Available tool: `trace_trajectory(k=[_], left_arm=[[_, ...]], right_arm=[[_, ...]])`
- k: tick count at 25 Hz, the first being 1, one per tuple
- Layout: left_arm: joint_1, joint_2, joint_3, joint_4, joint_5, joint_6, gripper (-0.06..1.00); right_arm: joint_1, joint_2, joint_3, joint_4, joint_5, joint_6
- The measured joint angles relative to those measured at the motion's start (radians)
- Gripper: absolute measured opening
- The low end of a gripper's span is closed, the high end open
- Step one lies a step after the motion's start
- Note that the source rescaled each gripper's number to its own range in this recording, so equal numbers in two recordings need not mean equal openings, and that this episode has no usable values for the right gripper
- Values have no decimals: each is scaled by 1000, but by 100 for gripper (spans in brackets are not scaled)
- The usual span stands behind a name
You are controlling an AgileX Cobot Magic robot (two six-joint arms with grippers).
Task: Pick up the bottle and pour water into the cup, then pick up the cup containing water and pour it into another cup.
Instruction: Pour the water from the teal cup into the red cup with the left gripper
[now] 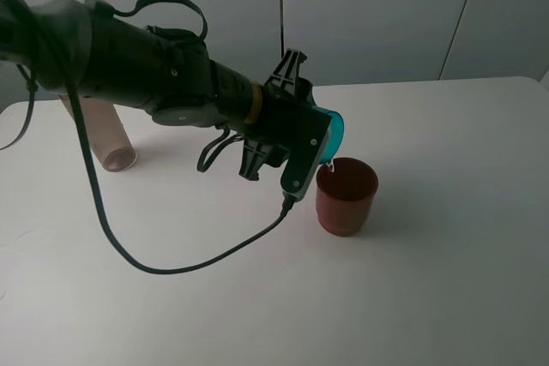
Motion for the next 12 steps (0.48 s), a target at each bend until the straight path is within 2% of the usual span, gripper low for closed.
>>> trace_trajectory(k=[12], left_arm=[[-8,0,-14,45,37,0,8]], right_arm=[[0,0,0,0,0,0]])
